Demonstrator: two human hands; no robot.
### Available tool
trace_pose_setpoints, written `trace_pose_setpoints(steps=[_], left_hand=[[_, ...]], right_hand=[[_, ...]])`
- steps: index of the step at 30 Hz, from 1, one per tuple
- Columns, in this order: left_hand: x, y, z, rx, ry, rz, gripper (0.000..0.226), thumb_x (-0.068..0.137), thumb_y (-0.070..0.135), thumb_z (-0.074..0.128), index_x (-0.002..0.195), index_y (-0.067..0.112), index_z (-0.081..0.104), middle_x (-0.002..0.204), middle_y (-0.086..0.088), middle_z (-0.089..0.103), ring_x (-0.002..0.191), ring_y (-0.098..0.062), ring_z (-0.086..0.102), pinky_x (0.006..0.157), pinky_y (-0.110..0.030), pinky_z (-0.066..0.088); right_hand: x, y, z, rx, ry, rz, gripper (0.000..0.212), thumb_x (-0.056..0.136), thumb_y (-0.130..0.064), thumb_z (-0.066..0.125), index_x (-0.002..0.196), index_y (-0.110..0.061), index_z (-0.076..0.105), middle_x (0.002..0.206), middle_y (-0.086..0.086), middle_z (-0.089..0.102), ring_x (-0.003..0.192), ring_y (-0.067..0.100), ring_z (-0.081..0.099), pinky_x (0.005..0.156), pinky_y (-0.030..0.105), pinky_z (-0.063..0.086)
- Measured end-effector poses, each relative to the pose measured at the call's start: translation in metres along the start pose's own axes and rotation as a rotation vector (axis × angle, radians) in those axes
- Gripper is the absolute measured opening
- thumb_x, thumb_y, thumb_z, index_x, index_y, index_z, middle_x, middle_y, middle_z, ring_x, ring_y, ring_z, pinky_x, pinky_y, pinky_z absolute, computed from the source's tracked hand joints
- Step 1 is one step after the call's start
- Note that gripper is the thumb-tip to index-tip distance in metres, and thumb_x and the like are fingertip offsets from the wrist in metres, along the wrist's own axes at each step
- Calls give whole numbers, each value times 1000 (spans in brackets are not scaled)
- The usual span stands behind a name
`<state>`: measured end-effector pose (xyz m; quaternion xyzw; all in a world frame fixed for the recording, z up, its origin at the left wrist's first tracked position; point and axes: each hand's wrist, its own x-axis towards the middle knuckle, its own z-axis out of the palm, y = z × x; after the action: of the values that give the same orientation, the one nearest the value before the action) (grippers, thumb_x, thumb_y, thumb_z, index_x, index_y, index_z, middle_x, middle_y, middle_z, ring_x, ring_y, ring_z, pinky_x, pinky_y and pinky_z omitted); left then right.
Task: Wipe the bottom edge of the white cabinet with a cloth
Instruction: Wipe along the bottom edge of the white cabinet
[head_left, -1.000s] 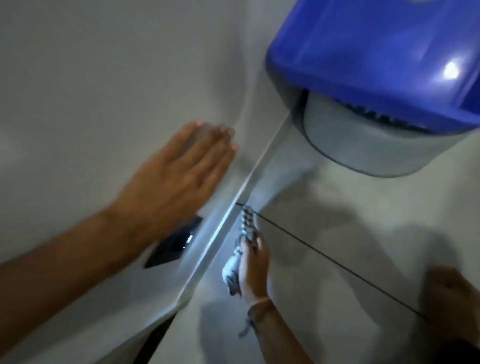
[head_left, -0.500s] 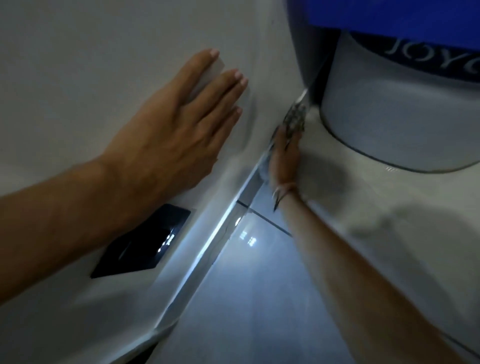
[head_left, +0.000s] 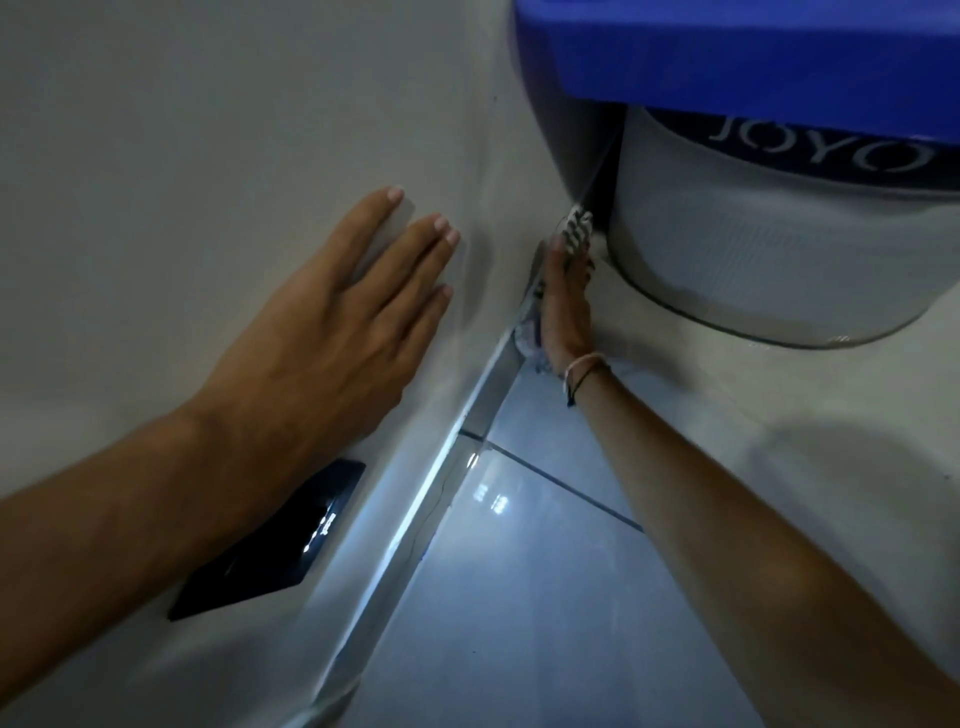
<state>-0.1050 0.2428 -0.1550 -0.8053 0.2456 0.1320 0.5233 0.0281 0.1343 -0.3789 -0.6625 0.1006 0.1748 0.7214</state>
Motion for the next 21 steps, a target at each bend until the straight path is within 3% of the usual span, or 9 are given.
trace_pose_setpoints(steps=[3,7,9,10,12,13,15,18,21], left_hand=[[0,3,2,-11,37,0,76,107,35,18,170,-5,6,170,-43,-8,159,-57,-2,122,-76,-15],[0,2,3,-12,108,-20,72,107,31,23,169,-3,18,171,-41,6,160,-54,8,126,-73,-7],[0,2,2,5,129,-24,72,106,32,26,168,-3,22,171,-40,10,159,-54,12,128,-73,-3],[0,1,1,9,146,-23,72,105,33,30,167,-4,26,171,-39,14,159,-53,16,128,-73,0],[0,1,-1,19,177,-24,73,104,36,36,165,-3,34,170,-37,21,158,-52,23,128,-71,4],[0,2,-1,22,181,-24,74,104,38,37,166,-2,33,171,-37,20,158,-52,22,128,-70,3],[0,3,-1,24,157,-29,75,106,40,32,169,-1,24,172,-37,12,160,-52,14,128,-70,-2],[0,5,1,19,84,-35,77,107,41,24,171,-1,10,173,-38,-1,161,-52,3,126,-72,-10],[2,5,2,46,114,-29,79,106,46,34,170,2,20,173,-36,9,161,-50,12,127,-72,-2]], right_hand=[[-85,48,20,-63,-91,-77,85,107,-46,48,168,-10,1,179,7,0,166,18,4,138,41,4],[-166,84,27,-165,-346,21,120,80,-91,43,169,-20,3,176,12,23,162,25,28,134,48,24],[-122,70,14,-222,-295,18,119,81,-89,43,169,-20,3,165,12,42,142,16,55,120,25,43],[-88,58,8,-244,-222,1,108,88,-79,44,168,-19,4,154,12,53,121,9,67,100,11,49],[-20,28,-10,-219,-133,-21,87,102,-62,44,168,-19,7,147,18,59,101,11,75,82,1,46],[6,14,-17,-191,-116,-27,83,104,-60,41,168,-18,7,159,17,49,123,10,67,95,-2,41],[24,-3,-22,-122,-119,-36,86,104,-62,36,169,-17,3,177,9,17,159,21,31,119,13,18],[-27,23,3,-86,-131,-75,91,102,-58,46,168,-14,1,177,15,16,157,27,29,125,25,18],[-146,77,26,-181,-262,6,112,87,-83,45,168,-17,4,178,10,15,164,22,21,134,45,23]])
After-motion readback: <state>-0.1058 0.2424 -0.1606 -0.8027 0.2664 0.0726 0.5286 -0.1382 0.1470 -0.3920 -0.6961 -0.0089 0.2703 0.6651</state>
